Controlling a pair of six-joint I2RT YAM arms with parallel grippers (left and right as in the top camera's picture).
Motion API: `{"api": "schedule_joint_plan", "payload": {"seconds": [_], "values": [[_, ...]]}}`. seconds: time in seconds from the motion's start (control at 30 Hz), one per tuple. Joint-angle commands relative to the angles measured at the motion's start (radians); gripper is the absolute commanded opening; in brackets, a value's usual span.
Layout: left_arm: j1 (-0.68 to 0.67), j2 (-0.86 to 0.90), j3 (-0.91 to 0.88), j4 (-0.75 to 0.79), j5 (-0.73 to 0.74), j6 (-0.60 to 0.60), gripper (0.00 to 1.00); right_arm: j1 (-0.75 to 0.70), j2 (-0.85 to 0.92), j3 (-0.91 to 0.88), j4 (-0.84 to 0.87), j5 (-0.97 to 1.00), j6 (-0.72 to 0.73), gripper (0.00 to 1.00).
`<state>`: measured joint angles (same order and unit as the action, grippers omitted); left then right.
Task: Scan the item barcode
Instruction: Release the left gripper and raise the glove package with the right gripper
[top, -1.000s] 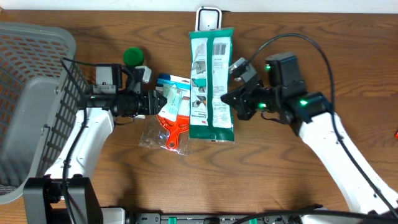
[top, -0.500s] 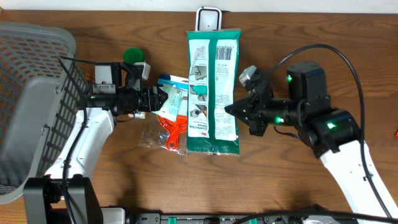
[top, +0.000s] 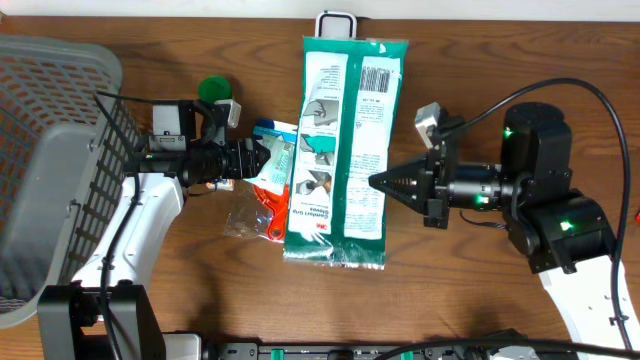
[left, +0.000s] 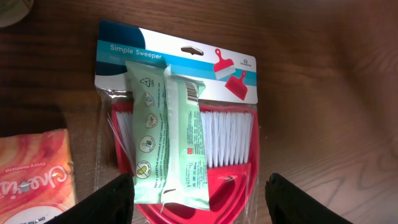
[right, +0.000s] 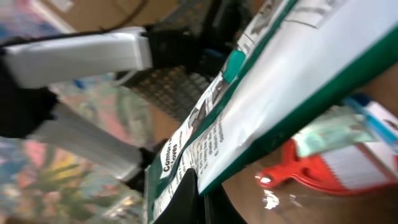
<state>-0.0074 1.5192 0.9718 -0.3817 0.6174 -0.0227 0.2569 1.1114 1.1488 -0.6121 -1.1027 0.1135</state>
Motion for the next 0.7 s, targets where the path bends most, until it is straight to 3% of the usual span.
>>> {"api": "schedule_joint_plan", "payload": {"seconds": [0.0, 0.67], "values": [[0.005, -0.008, -0.007, 0.004, -0.009, -0.001, 0.68, -0.007, -0.017, -0.001, 0.006, -0.127, 0.059, 0.01], [0.005, -0.008, -0.007, 0.003, -0.009, -0.001, 0.68, -0.007, -0.035, -0.001, -0.023, -0.099, 0.023, 0.01]]}}
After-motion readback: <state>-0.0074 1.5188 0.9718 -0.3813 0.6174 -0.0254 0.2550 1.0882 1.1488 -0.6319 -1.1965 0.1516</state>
